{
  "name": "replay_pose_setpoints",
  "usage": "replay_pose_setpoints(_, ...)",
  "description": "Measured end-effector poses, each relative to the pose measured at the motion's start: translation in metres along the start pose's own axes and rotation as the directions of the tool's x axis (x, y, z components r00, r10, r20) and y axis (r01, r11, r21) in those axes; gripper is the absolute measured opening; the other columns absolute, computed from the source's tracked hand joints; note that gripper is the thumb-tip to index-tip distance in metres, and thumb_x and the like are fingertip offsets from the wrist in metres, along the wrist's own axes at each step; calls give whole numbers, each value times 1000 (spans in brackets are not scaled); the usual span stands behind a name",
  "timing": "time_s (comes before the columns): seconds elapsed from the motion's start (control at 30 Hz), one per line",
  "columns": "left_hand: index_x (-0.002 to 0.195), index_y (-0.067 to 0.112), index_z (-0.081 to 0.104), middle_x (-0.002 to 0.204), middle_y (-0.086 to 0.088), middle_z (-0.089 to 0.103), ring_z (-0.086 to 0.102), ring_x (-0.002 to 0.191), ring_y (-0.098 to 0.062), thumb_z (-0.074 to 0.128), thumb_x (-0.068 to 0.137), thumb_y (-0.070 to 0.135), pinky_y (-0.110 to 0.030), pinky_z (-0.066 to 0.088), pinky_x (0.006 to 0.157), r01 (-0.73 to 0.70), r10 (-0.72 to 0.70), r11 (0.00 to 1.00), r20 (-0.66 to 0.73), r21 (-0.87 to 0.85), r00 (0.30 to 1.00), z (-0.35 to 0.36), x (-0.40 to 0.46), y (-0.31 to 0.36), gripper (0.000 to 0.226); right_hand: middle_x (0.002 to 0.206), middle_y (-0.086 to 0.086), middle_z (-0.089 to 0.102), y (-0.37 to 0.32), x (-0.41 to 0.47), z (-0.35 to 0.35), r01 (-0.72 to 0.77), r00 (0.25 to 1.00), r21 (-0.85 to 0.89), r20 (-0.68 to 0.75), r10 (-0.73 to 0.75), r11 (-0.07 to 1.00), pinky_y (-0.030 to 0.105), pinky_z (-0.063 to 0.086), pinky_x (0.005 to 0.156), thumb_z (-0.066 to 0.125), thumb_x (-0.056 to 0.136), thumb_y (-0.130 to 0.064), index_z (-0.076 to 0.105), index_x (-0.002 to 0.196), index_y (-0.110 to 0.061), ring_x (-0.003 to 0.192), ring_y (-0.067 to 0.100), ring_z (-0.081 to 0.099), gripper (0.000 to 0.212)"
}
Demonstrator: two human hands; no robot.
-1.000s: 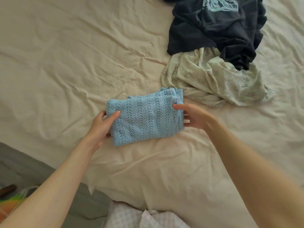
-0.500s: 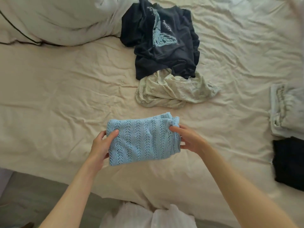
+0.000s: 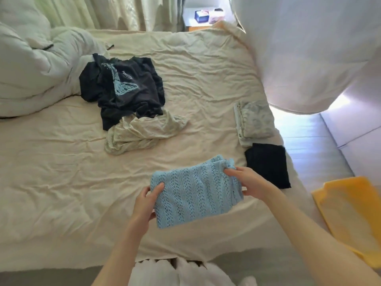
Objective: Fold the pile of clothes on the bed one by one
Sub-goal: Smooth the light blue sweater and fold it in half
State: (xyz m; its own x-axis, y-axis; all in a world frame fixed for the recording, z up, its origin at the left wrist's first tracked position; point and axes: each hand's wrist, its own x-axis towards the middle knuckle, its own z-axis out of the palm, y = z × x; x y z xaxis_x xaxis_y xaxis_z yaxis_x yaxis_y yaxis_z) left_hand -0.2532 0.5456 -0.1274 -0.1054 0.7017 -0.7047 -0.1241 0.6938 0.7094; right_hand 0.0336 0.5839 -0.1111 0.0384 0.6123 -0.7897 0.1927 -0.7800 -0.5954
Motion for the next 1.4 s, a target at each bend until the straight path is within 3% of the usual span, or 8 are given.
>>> replay_pose_setpoints(0.27, 107, 20, 59, 101, -5, 69, 67, 90, -22, 64, 87, 31, -34, 53, 67, -42, 5, 983, 202, 179, 979, 88, -13, 12, 23, 109, 1, 69, 54, -46, -79, 15, 985, 183, -174, 18, 983, 38, 50, 83, 65, 87, -36, 62, 110, -16, 101, 20, 64, 30)
replay_pose_setpoints(0.57, 105, 16, 57, 99, -5, 69, 67, 87, -23, 61, 89, 31, -34, 53, 66, 8, -98, 946, 261, 325, 960, 156, -3, 0, 22, 112, 1, 66, 91, -33, -139, 9, 974, 222, -221, 42, 975, 43, 48, 91, 66, 85, -40, 61, 107, -19, 101, 18, 62, 30)
replay_pose_setpoints(0.8, 105, 12, 57, 103, -10, 68, 67, 89, -27, 53, 92, 26, -35, 54, 66, 223, -282, 944, 241, 245, 929, 253, 10, -27, 20, 114, 5, 57, 52, 26, -245, 120, 953, -160, -260, -159, 980, 37, 49, 85, 69, 81, -44, 57, 113, -14, 97, 18, 57, 45)
replay_pose_setpoints(0.97, 102, 16, 55, 101, -9, 65, 65, 88, -24, 51, 89, 19, -39, 54, 72, 443, -427, 896, 287, 9, 857, 335, 19, -62, 14, 107, -1, 53, -1, 88, -302, 252, 940, -568, -49, -338, 784, 25, 38, 70, 67, 82, -46, 54, 120, -16, 92, 15, 51, 50)
replay_pose_setpoints(1.1, 109, 16, 52, 110, -9, 59, 63, 94, -24, 49, 88, 16, -39, 51, 78, 540, -467, 831, 360, -133, 808, 377, 28, -88, 21, 105, -4, 50, -32, 136, -306, 332, 928, -668, 106, -357, 666, 19, 33, 65, 69, 83, -41, 54, 124, -18, 94, 15, 47, 50)
replay_pose_setpoints(1.2, 111, 14, 52, 106, -11, 59, 64, 95, -24, 49, 91, 16, -39, 53, 79, 550, -461, 813, 366, -190, 808, 387, 38, -104, 21, 109, -1, 56, -40, 172, -295, 386, 912, -662, 170, -373, 642, 26, 41, 80, 69, 81, -42, 56, 124, -20, 100, 18, 52, 49)
replay_pose_setpoints(1.3, 114, 16, 52, 112, -7, 62, 63, 100, -21, 53, 94, 29, -37, 55, 77, 537, -491, 843, 368, -29, 790, 383, 48, -112, 24, 123, 7, 59, -34, 200, -283, 415, 888, -672, 151, -435, 614, 40, 43, 98, 65, 86, -35, 54, 128, -18, 114, 24, 54, 46)
replay_pose_setpoints(1.4, 98, 18, 58, 100, 0, 67, 65, 88, -14, 50, 90, 53, -31, 54, 76, 367, -494, 824, 229, 431, 839, 379, 59, -113, 36, 148, 4, 37, -10, 213, -278, 281, 893, -848, 60, -446, 449, 47, 24, 111, 56, 92, -38, 36, 143, -23, 138, 26, 29, 56)
